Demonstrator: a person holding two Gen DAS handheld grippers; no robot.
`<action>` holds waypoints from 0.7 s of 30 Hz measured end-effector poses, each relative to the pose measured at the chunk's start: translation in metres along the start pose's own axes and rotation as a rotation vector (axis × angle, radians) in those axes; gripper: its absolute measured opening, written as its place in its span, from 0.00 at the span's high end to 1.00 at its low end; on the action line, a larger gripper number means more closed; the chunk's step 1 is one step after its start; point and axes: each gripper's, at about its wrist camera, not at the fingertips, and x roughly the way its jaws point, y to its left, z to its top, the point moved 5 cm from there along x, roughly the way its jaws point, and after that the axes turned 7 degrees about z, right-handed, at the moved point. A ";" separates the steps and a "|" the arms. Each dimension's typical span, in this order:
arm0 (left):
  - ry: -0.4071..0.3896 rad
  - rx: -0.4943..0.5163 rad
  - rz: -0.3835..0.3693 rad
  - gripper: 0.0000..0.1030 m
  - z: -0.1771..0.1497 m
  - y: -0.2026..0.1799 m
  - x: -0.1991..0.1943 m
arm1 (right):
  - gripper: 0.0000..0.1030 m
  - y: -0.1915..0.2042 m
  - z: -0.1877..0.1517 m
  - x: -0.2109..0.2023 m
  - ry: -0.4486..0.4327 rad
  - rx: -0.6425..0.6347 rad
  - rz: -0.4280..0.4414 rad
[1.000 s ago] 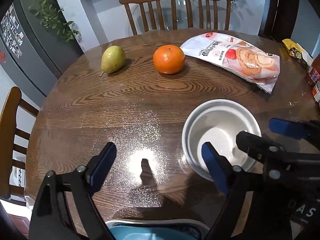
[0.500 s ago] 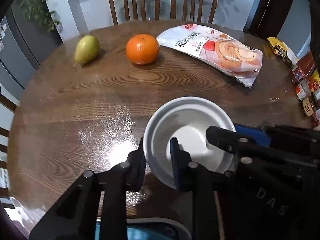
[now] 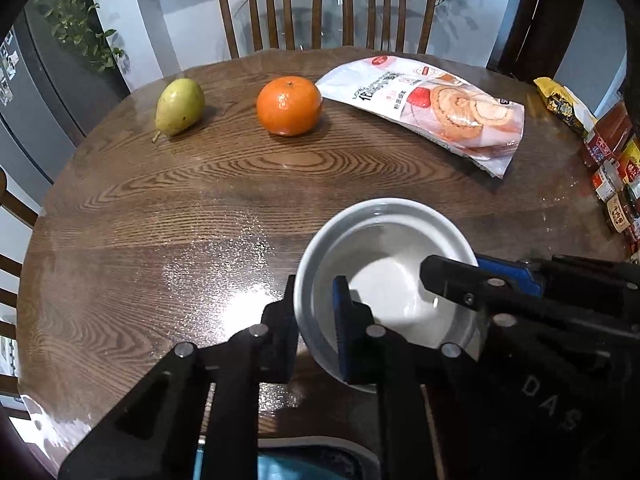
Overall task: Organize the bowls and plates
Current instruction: 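Lift the white ramekin and carry it over the nested bowls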
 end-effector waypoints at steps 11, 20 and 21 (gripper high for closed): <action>-0.092 0.020 0.015 0.95 -0.002 -0.003 -0.030 | 0.88 0.006 -0.011 -0.028 -0.086 0.016 0.017; -0.139 0.044 -0.001 0.95 -0.014 -0.013 -0.058 | 0.88 0.009 -0.031 -0.056 -0.147 0.020 0.016; -0.144 0.048 -0.002 0.95 -0.016 -0.014 -0.061 | 0.88 0.009 -0.033 -0.059 -0.153 0.020 0.014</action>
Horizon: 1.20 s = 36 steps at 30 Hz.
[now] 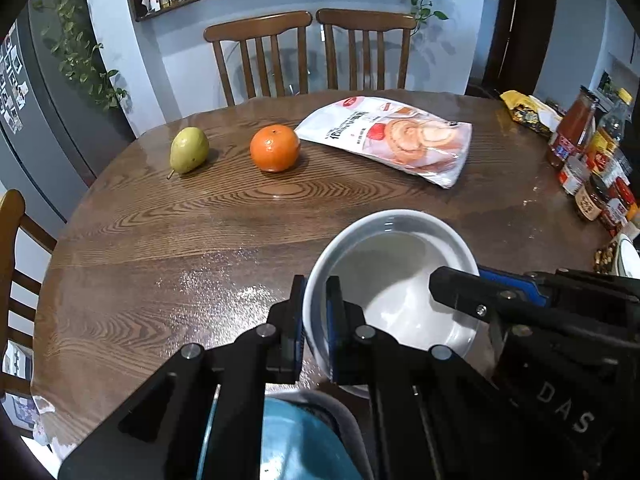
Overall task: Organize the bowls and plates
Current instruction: 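Lift the white ramekin and carry it over the nested bowls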
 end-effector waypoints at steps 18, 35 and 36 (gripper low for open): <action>-0.094 0.044 -0.016 0.94 -0.027 -0.022 -0.063 | 0.88 0.008 -0.041 -0.060 -0.092 0.015 -0.004; -0.131 0.074 -0.033 0.93 -0.053 -0.034 -0.101 | 0.89 0.016 -0.072 -0.099 -0.153 0.020 -0.031; -0.133 0.075 -0.034 0.93 -0.054 -0.035 -0.103 | 0.88 0.017 -0.073 -0.100 -0.155 0.021 -0.031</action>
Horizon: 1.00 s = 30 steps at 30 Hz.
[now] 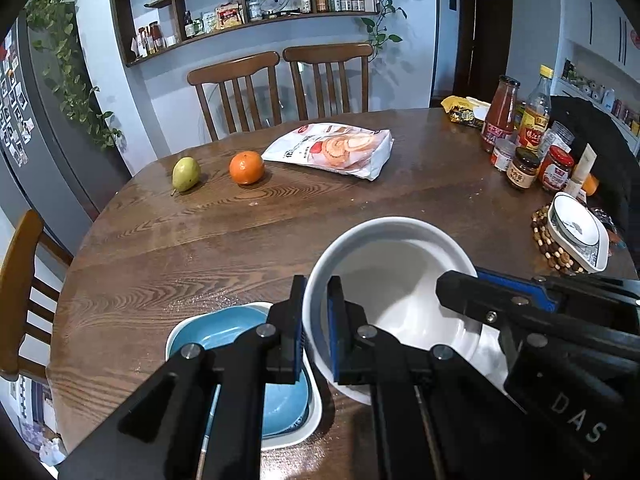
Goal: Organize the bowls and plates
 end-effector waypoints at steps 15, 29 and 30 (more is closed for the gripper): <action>-0.037 0.038 -0.017 0.93 -0.006 -0.019 -0.025 | 0.88 -0.002 -0.014 -0.030 -0.053 0.023 -0.015; -0.051 0.086 -0.052 0.93 -0.007 -0.046 -0.036 | 0.88 -0.020 -0.024 -0.054 -0.085 0.063 -0.048; -0.051 0.089 -0.054 0.93 -0.007 -0.047 -0.036 | 0.88 -0.021 -0.025 -0.055 -0.086 0.066 -0.049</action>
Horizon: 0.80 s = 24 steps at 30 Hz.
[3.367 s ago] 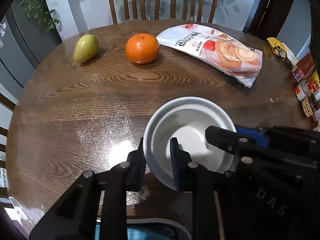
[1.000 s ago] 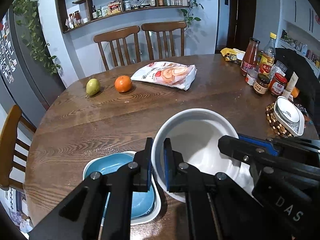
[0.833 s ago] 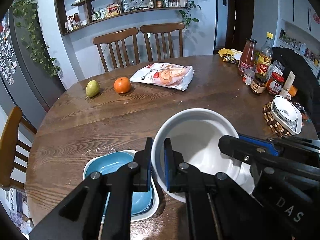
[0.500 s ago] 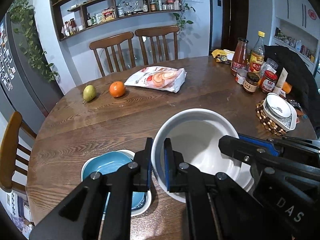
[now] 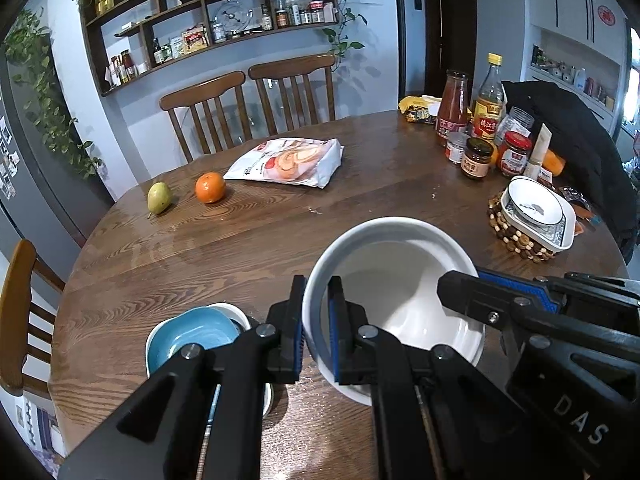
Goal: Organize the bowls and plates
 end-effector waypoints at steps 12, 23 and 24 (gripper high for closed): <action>0.016 0.037 -0.019 0.93 -0.003 -0.020 0.003 | 0.88 -0.016 -0.007 -0.007 0.000 0.042 -0.015; 0.042 0.053 -0.021 0.93 -0.005 -0.031 0.010 | 0.88 -0.025 -0.011 -0.005 0.016 0.066 -0.016; 0.044 0.054 -0.022 0.93 -0.005 -0.032 0.011 | 0.88 -0.026 -0.012 -0.005 0.018 0.068 -0.016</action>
